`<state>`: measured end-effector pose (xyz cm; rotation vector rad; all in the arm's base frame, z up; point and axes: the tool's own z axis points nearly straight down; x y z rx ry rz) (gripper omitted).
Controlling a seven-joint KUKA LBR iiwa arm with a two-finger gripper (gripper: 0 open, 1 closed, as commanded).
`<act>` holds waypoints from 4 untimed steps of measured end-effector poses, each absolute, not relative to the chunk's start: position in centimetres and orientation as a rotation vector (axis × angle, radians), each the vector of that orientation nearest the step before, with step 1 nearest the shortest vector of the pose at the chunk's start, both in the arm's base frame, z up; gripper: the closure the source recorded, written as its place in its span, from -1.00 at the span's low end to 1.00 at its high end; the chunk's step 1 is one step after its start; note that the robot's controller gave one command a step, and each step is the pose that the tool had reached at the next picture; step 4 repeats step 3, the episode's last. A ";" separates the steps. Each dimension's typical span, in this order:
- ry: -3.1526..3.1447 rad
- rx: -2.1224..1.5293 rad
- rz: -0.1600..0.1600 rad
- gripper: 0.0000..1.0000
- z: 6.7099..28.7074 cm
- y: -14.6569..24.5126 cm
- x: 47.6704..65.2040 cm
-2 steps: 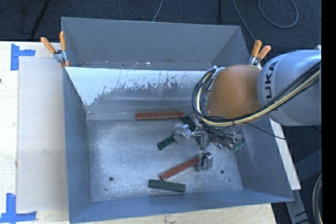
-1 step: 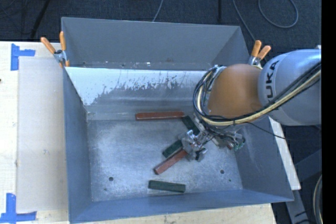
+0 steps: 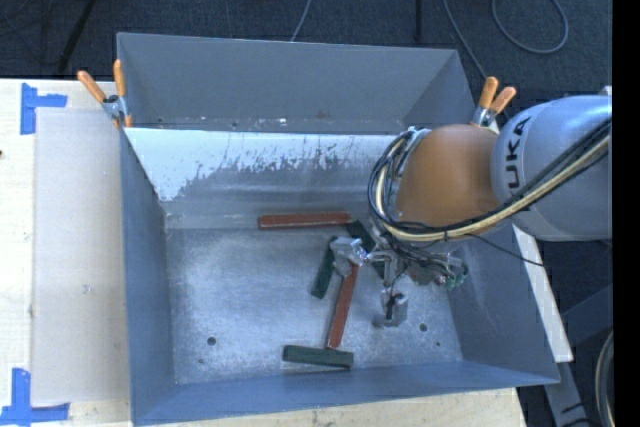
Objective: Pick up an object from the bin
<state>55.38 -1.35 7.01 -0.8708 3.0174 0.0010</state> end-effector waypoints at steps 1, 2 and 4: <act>2.828 -1.362 0.000 -1.00 7.0 -1.3 60.0; 2.831 -1.355 0.000 1.00 7.1 -1.4 60.0; 2.818 -1.369 -0.004 1.00 20.3 1.0 59.0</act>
Offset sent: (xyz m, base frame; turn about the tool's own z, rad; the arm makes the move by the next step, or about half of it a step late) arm 0.0450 0.0000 -0.0001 -0.3374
